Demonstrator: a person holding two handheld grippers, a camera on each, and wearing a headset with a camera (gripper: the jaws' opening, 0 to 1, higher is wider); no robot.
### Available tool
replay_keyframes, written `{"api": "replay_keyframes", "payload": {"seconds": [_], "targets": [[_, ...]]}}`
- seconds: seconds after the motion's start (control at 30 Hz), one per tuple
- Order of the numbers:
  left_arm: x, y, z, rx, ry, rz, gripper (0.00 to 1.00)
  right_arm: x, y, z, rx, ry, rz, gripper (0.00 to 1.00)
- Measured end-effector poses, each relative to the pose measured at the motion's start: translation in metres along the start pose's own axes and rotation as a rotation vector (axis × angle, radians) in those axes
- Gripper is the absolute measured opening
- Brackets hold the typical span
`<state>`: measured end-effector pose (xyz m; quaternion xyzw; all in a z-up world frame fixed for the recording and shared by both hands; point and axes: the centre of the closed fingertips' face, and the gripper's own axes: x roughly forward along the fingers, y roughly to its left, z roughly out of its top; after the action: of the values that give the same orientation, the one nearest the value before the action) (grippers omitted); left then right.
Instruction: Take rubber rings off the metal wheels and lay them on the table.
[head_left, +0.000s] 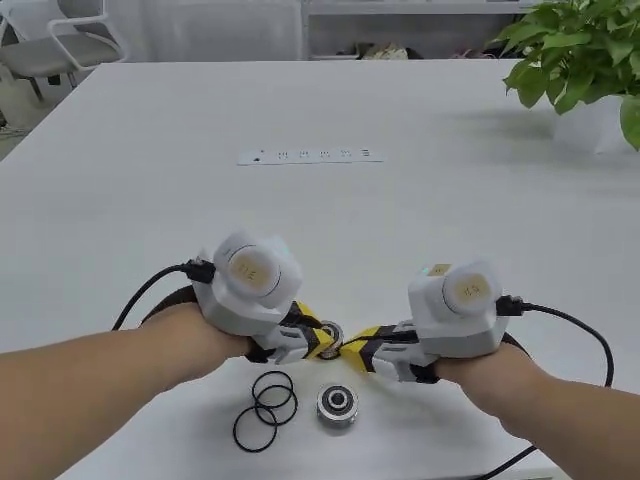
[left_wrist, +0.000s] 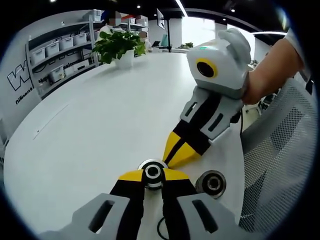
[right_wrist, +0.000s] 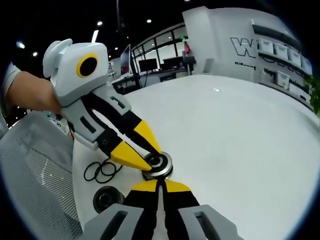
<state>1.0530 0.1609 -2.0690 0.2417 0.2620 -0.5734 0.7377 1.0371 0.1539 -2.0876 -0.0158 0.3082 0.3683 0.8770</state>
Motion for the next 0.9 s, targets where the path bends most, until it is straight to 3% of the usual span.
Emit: {"api": "replay_keyframes", "payload": {"seconds": [0.37,0.7,0.9], "targets": [[-0.001,-0.006,0.0,-0.008,0.008,0.008,0.08,-0.006,-0.006,0.001,0.156,-0.04,-0.004,0.0],[-0.001,-0.012,-0.001,-0.016,0.018,0.012,0.08,-0.012,-0.006,0.007,0.232,-0.092,-0.013,0.0],[-0.002,-0.012,-0.001,-0.02,0.02,0.015,0.08,-0.013,-0.001,0.011,0.233,-0.1,-0.009,0.0]]}}
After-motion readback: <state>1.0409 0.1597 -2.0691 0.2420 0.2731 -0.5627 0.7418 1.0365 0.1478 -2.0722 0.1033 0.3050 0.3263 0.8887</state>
